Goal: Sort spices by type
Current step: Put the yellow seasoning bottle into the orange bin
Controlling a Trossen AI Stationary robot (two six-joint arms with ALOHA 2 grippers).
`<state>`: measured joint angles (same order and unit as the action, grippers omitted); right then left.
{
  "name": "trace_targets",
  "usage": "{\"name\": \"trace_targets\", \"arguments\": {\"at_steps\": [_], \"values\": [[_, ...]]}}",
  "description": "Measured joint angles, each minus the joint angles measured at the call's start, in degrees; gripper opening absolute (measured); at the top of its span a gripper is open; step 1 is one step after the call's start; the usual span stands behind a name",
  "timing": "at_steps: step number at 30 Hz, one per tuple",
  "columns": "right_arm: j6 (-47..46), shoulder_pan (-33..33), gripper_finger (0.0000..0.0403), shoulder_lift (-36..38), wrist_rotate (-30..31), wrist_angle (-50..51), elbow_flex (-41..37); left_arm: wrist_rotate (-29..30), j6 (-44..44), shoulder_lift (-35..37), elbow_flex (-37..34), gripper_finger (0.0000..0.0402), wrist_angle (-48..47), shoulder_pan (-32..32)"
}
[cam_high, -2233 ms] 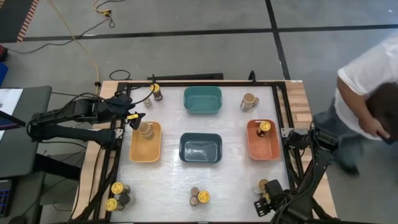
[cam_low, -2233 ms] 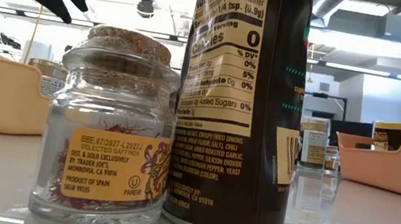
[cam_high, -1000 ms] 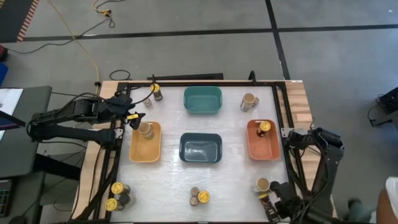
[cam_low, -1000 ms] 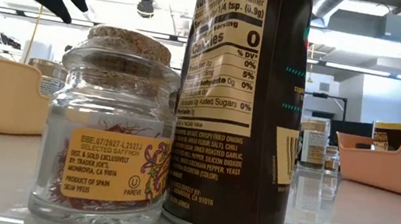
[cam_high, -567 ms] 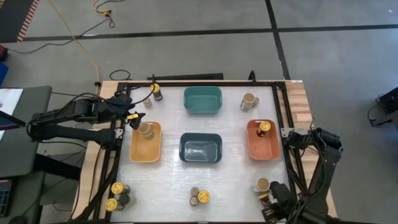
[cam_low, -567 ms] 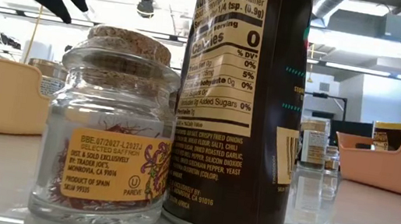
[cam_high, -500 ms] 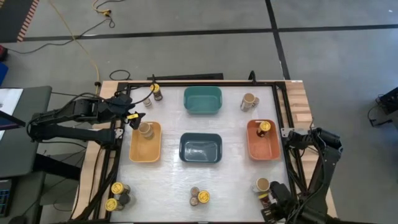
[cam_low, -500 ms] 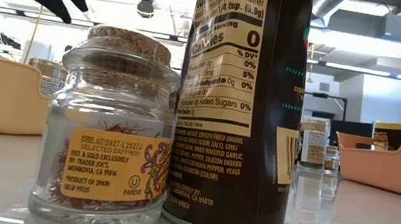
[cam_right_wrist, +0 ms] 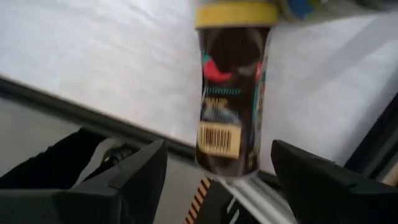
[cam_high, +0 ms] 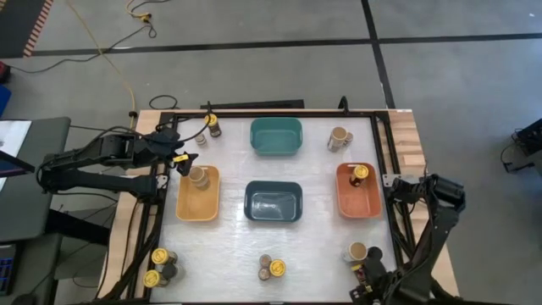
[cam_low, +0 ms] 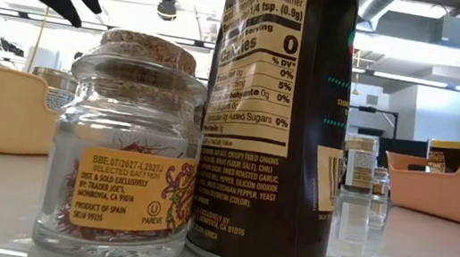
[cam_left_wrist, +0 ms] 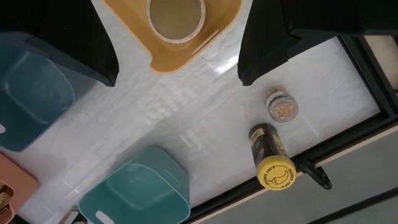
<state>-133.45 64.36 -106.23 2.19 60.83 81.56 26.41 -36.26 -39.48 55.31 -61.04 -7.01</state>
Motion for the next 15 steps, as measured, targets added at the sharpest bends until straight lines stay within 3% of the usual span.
{"name": "trace_targets", "arguments": {"at_steps": [11,15], "values": [[0.3,-0.7,0.0315,0.0,-0.8,-8.2,-7.2,0.0,0.0,0.0,0.0,0.0316,-0.1,0.0],[0.4,-0.7,0.0298,0.0,-1.7,-10.7,-8.9,0.0,0.0,0.0,0.0,0.0316,-0.1,0.0]]}}
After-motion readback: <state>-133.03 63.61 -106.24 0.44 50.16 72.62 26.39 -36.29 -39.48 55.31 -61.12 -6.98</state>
